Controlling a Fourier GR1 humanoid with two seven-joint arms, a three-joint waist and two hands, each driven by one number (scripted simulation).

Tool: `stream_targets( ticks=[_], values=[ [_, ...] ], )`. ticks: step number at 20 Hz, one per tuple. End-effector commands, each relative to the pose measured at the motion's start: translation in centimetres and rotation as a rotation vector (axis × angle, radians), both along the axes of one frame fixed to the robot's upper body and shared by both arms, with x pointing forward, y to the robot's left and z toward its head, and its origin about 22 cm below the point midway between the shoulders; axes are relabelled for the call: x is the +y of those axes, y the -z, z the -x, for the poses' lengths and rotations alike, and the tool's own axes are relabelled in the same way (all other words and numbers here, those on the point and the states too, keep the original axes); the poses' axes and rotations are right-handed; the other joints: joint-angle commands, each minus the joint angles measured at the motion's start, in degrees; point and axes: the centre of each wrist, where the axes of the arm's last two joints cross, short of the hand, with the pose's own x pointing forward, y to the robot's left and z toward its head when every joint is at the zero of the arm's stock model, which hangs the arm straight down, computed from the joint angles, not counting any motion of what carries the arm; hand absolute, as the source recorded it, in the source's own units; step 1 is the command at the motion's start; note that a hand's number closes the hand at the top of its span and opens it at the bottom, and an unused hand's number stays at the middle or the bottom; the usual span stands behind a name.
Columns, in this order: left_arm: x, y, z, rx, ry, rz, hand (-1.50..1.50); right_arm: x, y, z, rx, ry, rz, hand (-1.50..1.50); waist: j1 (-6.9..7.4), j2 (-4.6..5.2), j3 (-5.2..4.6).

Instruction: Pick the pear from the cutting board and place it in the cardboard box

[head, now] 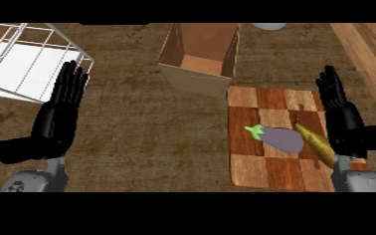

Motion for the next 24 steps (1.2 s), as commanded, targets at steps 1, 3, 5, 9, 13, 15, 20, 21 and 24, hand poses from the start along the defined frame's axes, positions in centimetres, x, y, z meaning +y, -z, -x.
stream_targets(
  ticks=[1,3,5,9,13,15,20,21,24],
  values=[
    [-0.7,0.7,-0.3,0.041,-0.005,-0.050,0.00,0.1,-3.3,-0.9,-0.082,-0.127,0.011,-1.50,1.11,0.33,0.96],
    [2.1,1.2,0.5,0.140,-0.055,-0.142,0.00,1.3,-5.1,-1.5,-0.196,-0.404,0.002,-1.50,2.07,0.24,1.14],
    [4.0,2.6,1.2,0.216,-0.106,-0.262,0.00,4.2,-7.3,-1.6,-0.321,-0.657,-0.023,-1.50,2.86,0.22,1.29],
    [3.7,3.4,1.7,0.348,-0.135,-0.321,0.00,-3.1,-5.3,-1.9,-0.297,-0.382,0.305,1.50,1.59,0.57,1.10],
    [2.8,2.8,0.7,0.350,-0.138,-0.313,0.00,-6.2,-0.7,-0.9,-0.357,-0.454,0.049,-1.50,1.50,0.61,1.08],
    [1.0,2.9,2.8,0.346,-0.122,-0.313,0.00,-8.8,-2.8,-1.0,-0.373,-0.515,0.122,-1.50,1.74,0.36,1.04],
    [1.5,3.8,1.4,0.362,-0.130,-0.318,0.00,-10.9,-8.1,-2.0,-0.305,-0.601,0.602,-1.50,1.72,0.61,0.95],
    [2.1,3.2,1.8,0.355,-0.117,-0.320,0.00,-11.4,-8.7,-1.4,-0.281,-0.604,0.690,-1.50,1.71,0.39,0.94],
    [2.2,3.2,2.6,0.365,-0.118,-0.320,0.00,-13.0,-11.2,-0.8,-0.205,-0.672,0.860,-1.50,1.71,0.17,0.96]
  ],
)
